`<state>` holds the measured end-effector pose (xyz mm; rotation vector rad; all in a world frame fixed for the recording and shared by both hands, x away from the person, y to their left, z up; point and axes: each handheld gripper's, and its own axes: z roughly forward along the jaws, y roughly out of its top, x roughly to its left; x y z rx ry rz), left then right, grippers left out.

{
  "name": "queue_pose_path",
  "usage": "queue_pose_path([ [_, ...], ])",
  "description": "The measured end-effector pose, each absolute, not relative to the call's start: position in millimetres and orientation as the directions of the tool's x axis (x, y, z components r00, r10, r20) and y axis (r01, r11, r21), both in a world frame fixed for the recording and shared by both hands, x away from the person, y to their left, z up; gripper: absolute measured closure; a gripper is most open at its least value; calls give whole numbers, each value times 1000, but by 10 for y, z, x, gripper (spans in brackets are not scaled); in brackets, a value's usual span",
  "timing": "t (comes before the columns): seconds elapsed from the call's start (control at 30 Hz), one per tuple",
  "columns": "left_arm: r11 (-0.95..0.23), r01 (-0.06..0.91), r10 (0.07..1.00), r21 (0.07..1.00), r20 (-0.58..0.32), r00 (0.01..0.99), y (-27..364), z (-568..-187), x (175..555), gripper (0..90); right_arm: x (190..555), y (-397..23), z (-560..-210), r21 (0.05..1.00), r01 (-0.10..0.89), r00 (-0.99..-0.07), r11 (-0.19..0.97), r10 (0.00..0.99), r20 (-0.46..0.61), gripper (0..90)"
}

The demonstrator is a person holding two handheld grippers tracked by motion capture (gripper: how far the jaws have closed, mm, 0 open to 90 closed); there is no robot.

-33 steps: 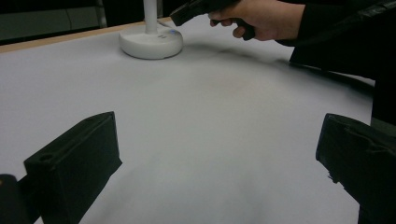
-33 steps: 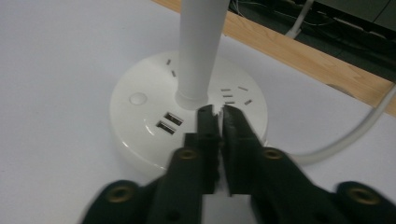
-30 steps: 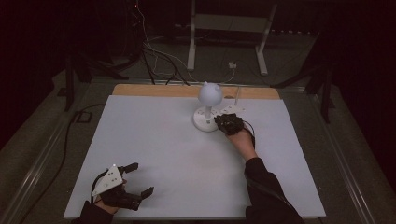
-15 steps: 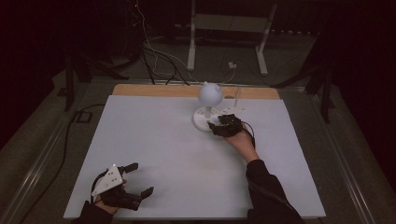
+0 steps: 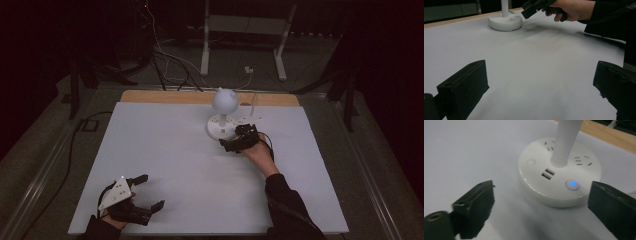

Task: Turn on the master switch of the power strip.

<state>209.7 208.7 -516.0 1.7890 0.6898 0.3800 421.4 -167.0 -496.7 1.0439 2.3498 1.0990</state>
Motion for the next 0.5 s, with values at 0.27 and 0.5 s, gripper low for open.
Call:
queue_pose_path([
  [0.27, -204, 264, 624, 943, -82, 777, 2087, -5160, 2097, 2, 4165, -1678, -4915, 769, 471, -694, 432, 719, 21, 0],
  [0.5, -204, 263, 623, 943, -82, 778, 2088, -5159, 2093, 1, 4099, -1757, -4898, 780, 458, -703, 426, 710, 25, 0],
])
